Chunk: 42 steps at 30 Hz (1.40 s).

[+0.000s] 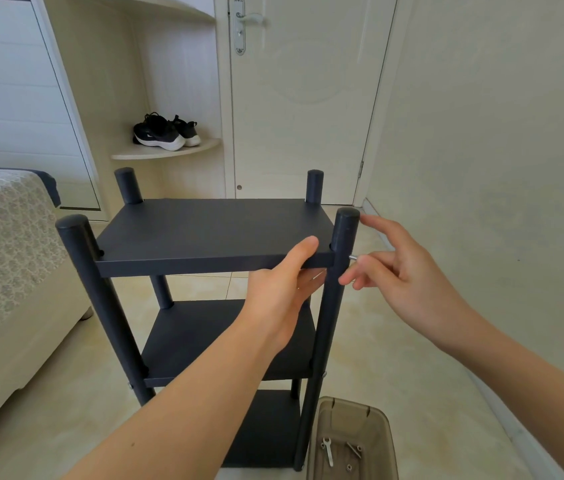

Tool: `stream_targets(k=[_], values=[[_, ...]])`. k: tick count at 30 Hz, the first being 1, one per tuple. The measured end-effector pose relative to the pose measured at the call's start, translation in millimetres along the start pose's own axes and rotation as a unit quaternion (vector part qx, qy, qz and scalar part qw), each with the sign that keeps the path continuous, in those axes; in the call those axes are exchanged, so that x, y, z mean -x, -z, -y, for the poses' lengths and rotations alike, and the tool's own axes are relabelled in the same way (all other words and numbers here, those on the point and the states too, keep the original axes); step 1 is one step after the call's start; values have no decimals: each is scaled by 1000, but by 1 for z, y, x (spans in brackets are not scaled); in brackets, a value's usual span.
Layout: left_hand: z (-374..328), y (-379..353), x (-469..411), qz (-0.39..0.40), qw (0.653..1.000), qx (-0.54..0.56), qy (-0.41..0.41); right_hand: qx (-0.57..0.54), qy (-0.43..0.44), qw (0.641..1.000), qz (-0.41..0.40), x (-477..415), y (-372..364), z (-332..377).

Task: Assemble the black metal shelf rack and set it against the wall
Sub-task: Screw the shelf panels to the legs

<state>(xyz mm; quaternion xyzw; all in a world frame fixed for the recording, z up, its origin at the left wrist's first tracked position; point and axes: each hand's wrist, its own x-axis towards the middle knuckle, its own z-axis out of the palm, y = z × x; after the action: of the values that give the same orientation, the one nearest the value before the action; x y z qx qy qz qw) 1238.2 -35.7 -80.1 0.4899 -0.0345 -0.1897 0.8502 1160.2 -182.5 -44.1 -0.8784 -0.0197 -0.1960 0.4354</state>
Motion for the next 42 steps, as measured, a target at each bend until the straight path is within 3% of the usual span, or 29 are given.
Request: stream_targets(k=[6, 12, 22, 32, 39, 42], values=[[-1, 5, 5, 78, 996, -10, -36, 32, 1, 999, -22, 0, 3, -4], [0, 7, 4, 44, 997, -28, -56, 46, 11, 996, -80, 0, 4, -3], [0, 5, 6, 45, 997, -14, -59, -12, -11, 997, -76, 0, 4, -5], [0, 5, 4, 35, 998, -20, -49, 73, 41, 994, -69, 1, 5, -3], [-1, 6, 6, 60, 997, -16, -40, -30, -27, 998, -51, -2, 6, -3], [-1, 6, 8, 67, 997, -16, -41, 6, -5, 998, -63, -1, 3, -3]])
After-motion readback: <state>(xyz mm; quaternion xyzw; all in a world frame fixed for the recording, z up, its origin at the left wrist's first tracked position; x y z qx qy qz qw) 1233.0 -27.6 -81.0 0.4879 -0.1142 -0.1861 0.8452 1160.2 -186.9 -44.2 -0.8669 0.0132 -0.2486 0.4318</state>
